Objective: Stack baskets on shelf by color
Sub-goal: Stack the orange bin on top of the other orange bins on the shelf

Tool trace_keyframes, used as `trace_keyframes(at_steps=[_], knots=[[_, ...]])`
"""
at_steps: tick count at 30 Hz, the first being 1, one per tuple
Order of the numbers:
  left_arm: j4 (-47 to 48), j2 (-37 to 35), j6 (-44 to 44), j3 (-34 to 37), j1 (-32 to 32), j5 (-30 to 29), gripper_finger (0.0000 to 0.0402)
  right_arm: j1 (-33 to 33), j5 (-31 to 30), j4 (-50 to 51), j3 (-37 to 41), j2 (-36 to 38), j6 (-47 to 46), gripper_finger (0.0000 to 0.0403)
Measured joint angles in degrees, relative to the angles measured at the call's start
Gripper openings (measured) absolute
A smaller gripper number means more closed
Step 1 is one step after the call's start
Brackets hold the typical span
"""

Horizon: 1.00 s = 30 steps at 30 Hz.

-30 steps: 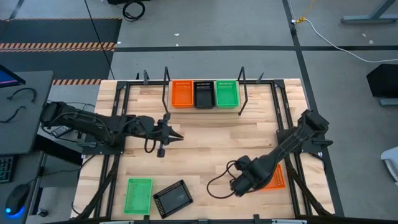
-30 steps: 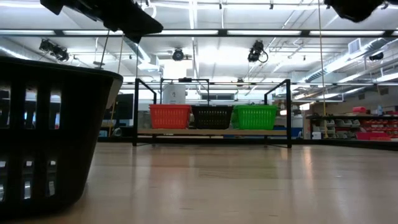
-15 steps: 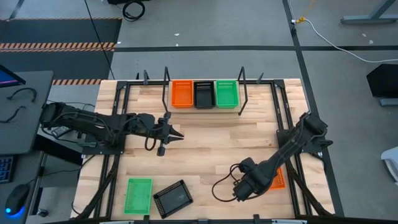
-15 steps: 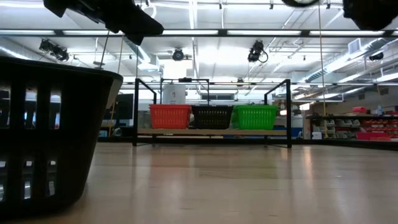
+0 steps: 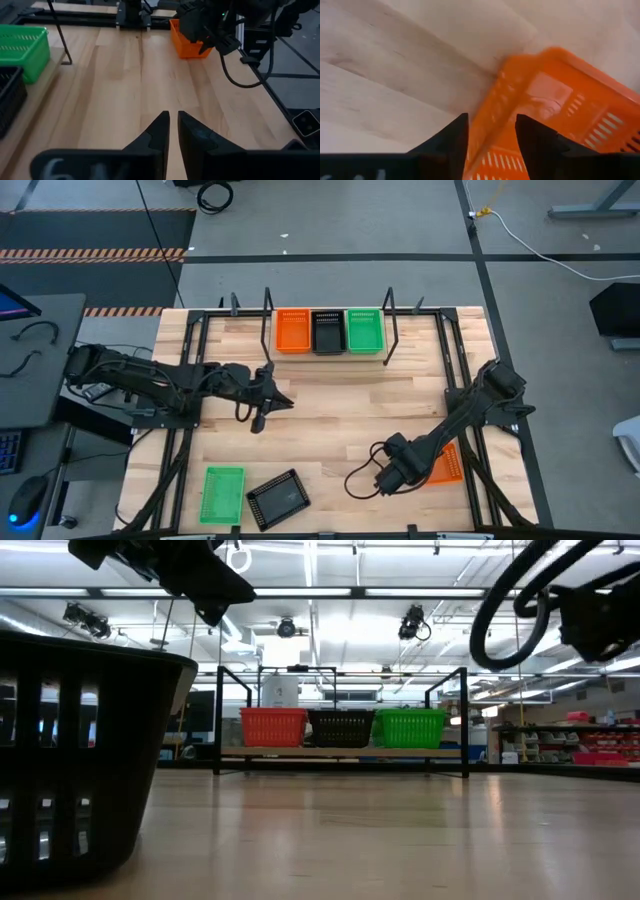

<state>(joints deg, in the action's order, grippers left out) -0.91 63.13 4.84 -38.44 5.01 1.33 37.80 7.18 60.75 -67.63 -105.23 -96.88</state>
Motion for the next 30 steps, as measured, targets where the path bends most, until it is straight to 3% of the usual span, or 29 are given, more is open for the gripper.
trace_keyframes(at_steps=[4, 11, 17, 30], knots=[[0.73, 0.0, 0.57, 0.02, 1.23, -0.08, 0.0039, -0.51, -0.33, -4.84, 1.93, 0.0, 3.96, 0.0124], [0.66, 0.0, 2.15, 0.02, 3.9, -2.85, 0.0039, -3.62, -0.11, -9.21, 1.82, 0.0, 18.11, 0.0011], [1.25, 0.0, 4.39, 0.02, 6.4, -6.81, 0.0038, -7.26, -5.0, -11.0, -2.11, 0.0, 30.32, 0.0006], [2.43, 0.0, 8.02, 0.04, 12.26, -17.37, 0.0019, -19.46, -19.68, 0.78, -20.97, 0.0, 75.07, 0.0002]])
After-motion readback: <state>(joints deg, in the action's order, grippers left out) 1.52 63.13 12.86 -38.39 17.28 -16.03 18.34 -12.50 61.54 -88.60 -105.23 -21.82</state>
